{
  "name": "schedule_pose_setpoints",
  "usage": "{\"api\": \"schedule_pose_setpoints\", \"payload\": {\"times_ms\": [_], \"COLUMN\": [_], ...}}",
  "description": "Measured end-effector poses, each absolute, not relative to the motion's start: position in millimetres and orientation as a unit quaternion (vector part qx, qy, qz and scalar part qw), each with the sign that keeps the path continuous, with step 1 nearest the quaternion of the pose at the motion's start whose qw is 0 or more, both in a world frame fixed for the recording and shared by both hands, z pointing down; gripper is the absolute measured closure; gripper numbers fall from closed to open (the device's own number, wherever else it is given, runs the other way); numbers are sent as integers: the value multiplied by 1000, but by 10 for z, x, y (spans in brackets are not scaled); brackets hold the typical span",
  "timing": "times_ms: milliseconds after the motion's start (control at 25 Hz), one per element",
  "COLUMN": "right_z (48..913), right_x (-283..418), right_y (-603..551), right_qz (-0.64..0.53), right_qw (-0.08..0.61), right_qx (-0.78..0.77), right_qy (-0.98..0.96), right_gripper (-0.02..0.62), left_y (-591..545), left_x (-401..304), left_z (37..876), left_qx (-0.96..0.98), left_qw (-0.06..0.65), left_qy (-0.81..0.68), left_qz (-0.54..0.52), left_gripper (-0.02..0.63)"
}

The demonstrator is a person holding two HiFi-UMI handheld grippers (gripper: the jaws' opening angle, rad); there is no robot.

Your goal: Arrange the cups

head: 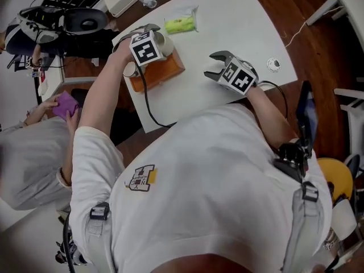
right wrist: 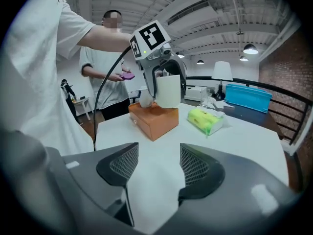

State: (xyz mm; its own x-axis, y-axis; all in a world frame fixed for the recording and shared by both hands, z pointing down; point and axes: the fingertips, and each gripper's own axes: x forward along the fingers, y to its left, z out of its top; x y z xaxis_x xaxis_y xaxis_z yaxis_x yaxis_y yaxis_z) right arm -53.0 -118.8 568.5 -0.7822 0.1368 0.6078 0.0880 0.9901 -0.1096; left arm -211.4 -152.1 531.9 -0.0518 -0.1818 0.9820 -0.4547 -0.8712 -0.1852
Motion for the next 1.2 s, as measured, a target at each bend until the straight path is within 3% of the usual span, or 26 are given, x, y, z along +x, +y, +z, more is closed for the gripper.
{"api": "schedule_pose_setpoints", "payload": {"times_ms": [360,880,1200], "right_z": [5667,5716,5721], "right_x": [-709,-816,-967], "right_y": [-860,-714,-580], "right_qz": [34,50,54], "right_qw": [342,355,347], "right_qx": [-58,-21,-30], "right_qy": [-937,-933,-936], "right_gripper": [344,348,350], "left_y": [-1152,-1035,-1000], "left_x": [-2684,-2712,-2767], "left_z": [5467,5709,5745], "left_qx": [693,694,639], "left_qw": [68,-8,115], "left_qy": [-171,-47,-203], "left_qz": [697,718,733], "left_gripper": [107,107,107]}}
